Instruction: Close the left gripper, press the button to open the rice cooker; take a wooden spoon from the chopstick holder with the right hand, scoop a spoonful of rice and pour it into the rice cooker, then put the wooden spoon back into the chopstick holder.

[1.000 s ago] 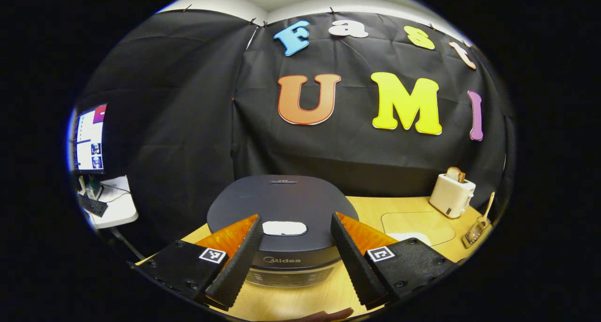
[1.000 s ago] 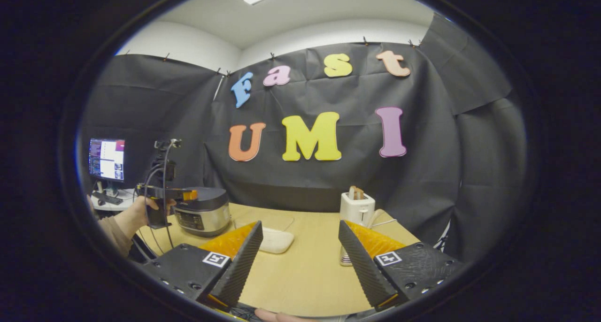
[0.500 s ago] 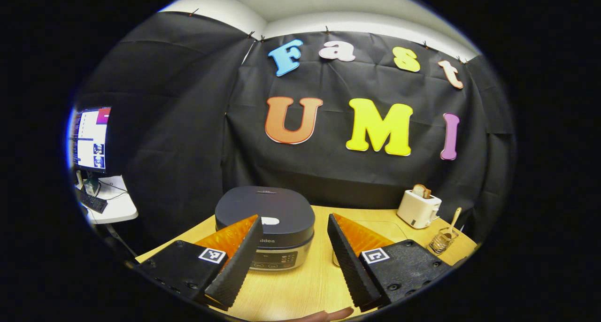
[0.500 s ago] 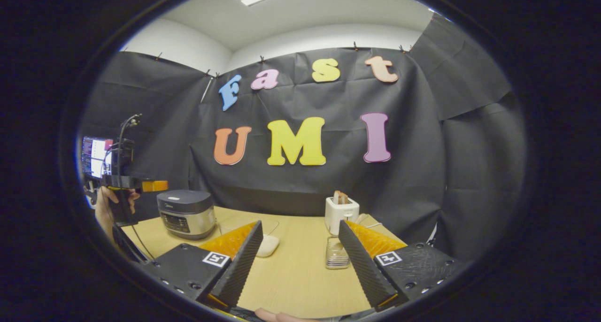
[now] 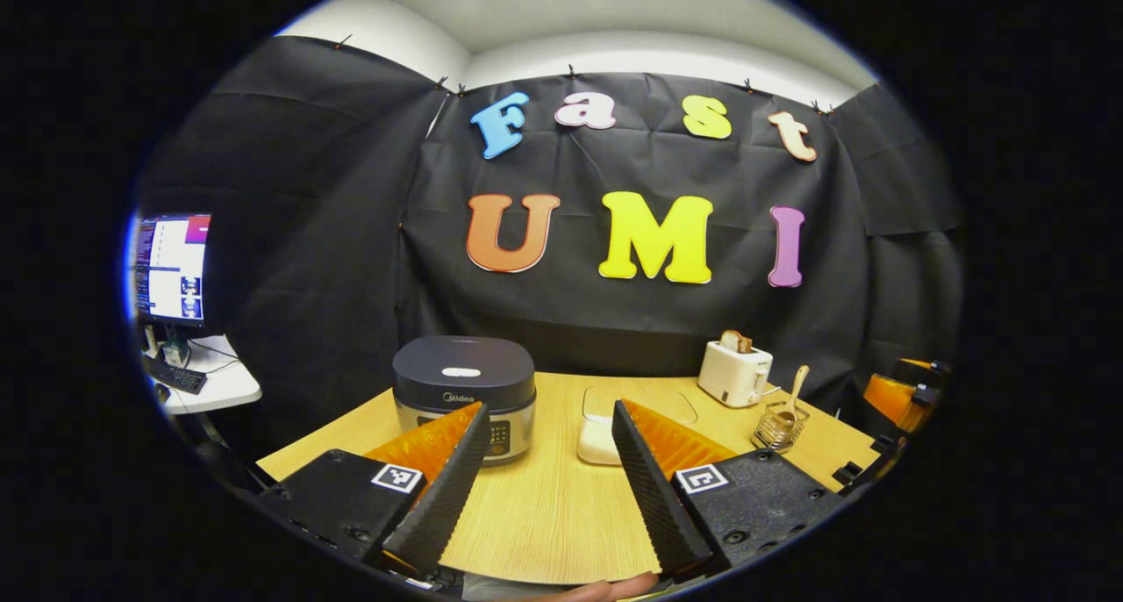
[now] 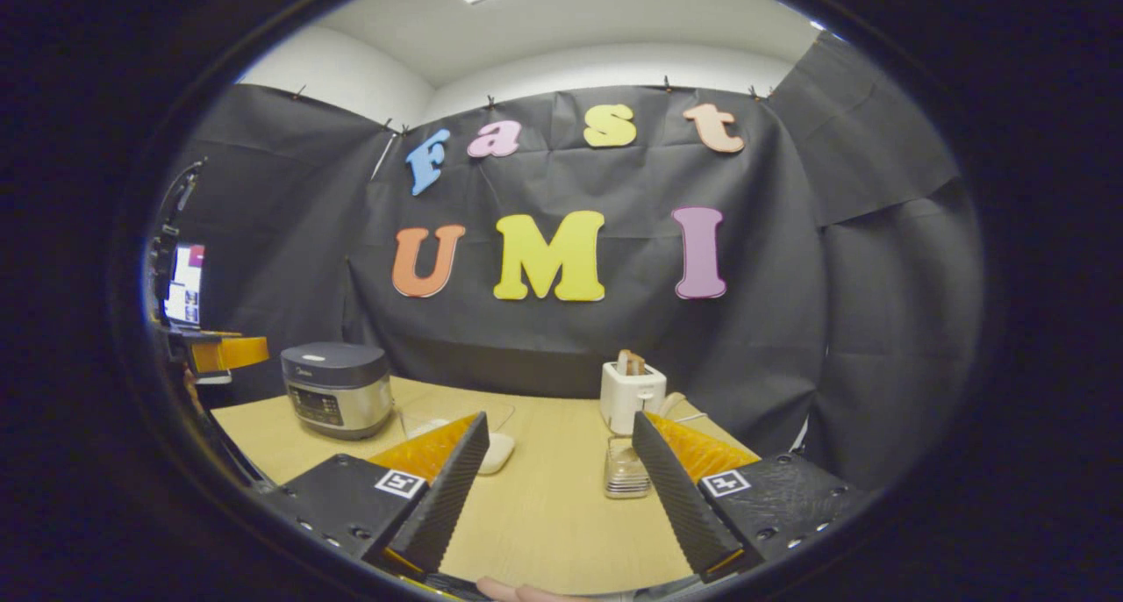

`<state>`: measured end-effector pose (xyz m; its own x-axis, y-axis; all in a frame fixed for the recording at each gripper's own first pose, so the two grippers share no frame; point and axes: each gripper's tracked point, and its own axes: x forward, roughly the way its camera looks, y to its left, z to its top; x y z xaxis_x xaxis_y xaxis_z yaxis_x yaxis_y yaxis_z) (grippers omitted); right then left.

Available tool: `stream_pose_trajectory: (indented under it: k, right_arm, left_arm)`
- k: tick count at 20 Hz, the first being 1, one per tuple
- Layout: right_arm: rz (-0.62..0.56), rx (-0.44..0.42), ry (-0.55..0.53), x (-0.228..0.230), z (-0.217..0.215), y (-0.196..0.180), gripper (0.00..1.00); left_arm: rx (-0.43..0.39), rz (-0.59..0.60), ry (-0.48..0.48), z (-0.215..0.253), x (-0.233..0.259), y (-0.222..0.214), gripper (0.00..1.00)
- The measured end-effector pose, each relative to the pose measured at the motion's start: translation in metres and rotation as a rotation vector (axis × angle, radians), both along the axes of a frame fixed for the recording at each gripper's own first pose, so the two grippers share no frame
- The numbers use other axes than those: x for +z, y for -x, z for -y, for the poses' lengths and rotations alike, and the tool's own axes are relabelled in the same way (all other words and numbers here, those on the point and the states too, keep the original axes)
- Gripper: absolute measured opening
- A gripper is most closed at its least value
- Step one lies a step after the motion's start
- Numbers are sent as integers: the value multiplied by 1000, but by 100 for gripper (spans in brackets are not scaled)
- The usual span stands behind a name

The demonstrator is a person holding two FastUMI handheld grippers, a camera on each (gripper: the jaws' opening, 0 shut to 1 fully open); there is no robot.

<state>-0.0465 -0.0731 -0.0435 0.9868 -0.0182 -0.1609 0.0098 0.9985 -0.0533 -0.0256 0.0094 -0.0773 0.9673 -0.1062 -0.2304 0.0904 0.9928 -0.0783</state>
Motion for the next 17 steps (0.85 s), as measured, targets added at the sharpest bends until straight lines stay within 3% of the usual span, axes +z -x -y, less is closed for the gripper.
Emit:
stream_pose_trajectory:
  k: [3,10,17]
  right_arm:
    - [9,7,25,-9,-7,-1,98]
    - [4,44,12,-11,-25,0,95]
    - [-22,52,4,-20,-23,-1,95]
  left_arm:
    - [-42,0,-54,14,-1,7,89]
    - [-50,46,-117,32,3,9,89]
    - [-53,54,-76,34,4,7,91]
